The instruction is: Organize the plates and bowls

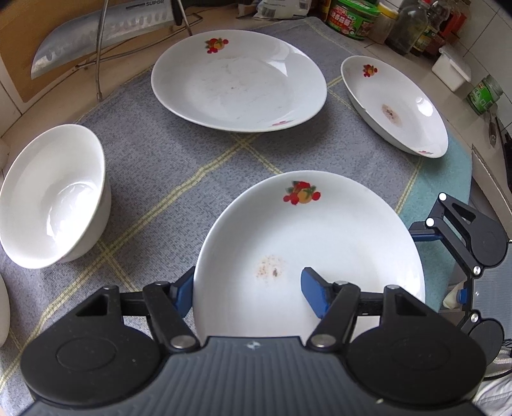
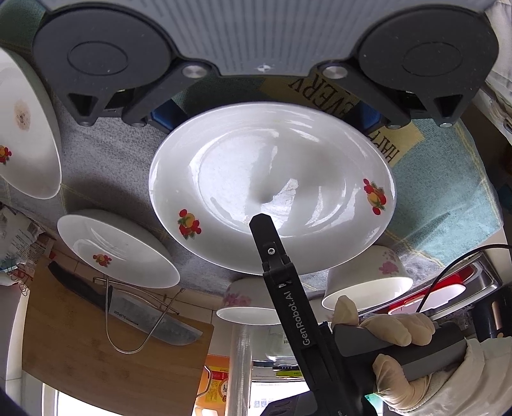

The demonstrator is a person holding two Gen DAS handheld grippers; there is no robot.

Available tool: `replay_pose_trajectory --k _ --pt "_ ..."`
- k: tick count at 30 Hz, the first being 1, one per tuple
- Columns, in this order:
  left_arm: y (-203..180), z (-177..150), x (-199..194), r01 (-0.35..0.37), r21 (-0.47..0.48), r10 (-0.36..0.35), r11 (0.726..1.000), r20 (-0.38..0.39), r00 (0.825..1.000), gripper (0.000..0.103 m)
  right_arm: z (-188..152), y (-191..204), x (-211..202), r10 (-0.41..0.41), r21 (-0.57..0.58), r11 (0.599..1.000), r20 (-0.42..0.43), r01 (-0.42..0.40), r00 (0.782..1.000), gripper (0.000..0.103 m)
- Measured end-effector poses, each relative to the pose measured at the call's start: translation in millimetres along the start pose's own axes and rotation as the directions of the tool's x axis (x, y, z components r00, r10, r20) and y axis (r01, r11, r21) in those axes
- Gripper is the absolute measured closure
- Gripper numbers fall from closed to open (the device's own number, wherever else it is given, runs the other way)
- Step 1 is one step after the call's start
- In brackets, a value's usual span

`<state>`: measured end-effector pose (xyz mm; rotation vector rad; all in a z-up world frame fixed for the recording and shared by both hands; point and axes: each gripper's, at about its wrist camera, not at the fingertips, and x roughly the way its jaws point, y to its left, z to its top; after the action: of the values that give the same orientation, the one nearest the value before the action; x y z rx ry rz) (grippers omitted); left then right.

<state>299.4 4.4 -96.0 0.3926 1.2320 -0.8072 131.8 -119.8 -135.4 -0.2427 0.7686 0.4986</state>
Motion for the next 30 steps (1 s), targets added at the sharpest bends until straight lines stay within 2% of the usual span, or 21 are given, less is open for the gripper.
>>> replay_pose_trajectory --k 30 --pt "-12 22 -20 -0.016 0.025 0.015 1.0 0.054 0.998 0.036 11 -14 -18 -0.045 -0.067 0.997 0.018 0.047 0.999 0.0"
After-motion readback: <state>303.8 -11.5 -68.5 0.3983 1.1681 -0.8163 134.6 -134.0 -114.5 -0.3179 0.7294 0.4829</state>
